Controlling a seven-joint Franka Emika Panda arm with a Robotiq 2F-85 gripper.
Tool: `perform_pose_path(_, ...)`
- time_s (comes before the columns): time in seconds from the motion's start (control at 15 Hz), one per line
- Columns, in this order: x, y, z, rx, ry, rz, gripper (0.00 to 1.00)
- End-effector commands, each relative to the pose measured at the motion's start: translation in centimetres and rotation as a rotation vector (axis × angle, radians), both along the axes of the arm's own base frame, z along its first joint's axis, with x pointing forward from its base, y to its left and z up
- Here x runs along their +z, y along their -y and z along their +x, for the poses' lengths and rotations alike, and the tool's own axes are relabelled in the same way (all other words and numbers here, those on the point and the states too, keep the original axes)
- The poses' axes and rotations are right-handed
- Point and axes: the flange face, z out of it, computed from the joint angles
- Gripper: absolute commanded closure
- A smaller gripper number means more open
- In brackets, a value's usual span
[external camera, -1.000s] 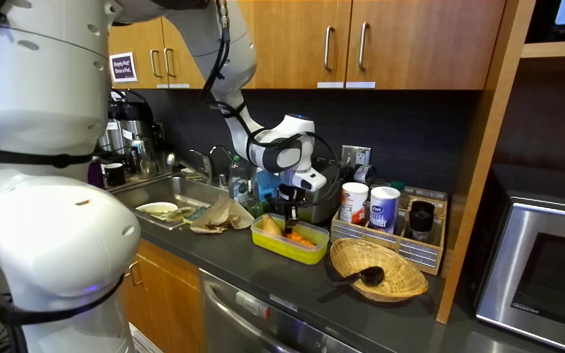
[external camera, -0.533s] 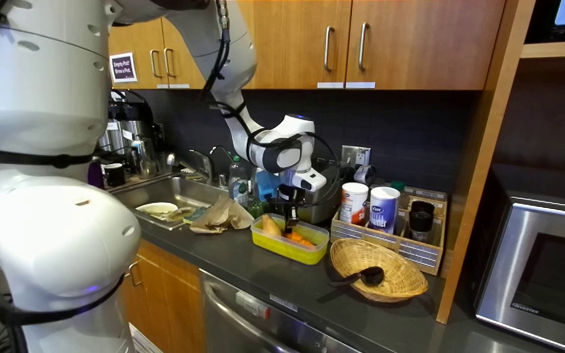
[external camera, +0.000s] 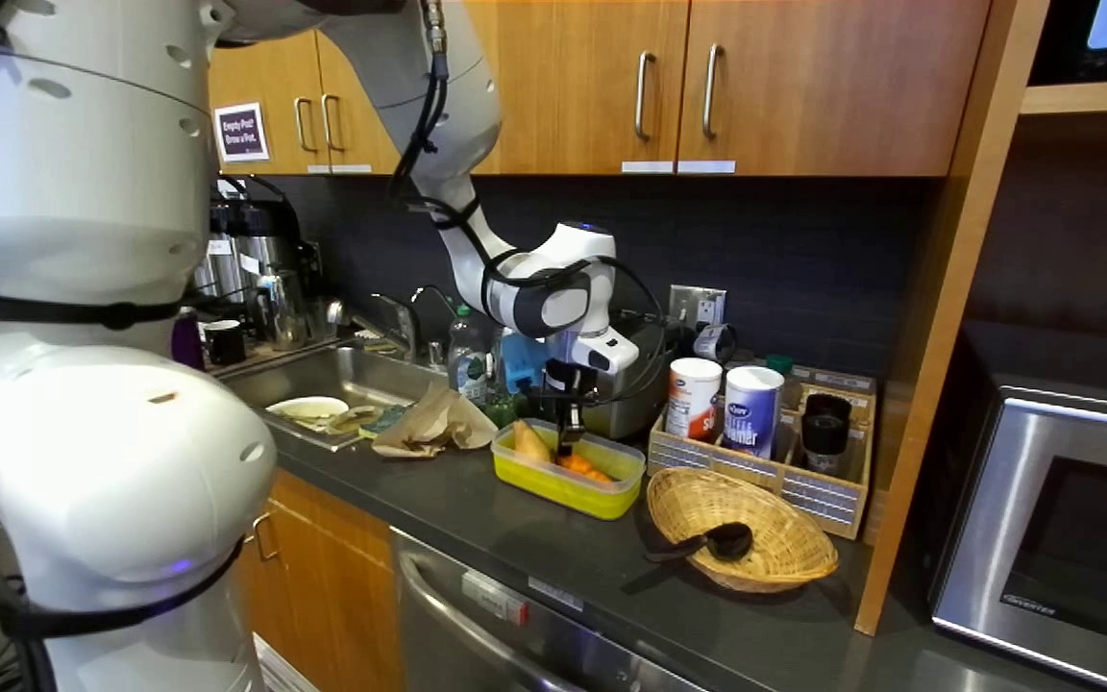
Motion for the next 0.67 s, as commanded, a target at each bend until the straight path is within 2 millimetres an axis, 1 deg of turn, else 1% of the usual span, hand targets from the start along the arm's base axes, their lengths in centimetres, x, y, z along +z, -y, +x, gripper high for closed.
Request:
perform_pose_path(0.0, 1.7, -0.3, -1.3, -0.005, 0.015, -0.011, 1.0)
perform_pose_path(0.33, 2.9, -0.4, -1.8, -0.005, 0.042, -0.012, 1.0)
perform_pose_path(0.4, 3.0, -0.4, -1.8, -0.009, 0.041, -0.014, 0.74)
perform_pose_path(0.47, 3.0, -0.4, -1.9, -0.01, 0.038, -0.017, 0.74)
perform_pose_path(0.53, 2.9, -0.4, -1.8, -0.01, 0.036, -0.022, 0.7)
perform_pose_path(0.6, 2.8, -0.4, -1.7, -0.009, 0.031, -0.026, 0.63)
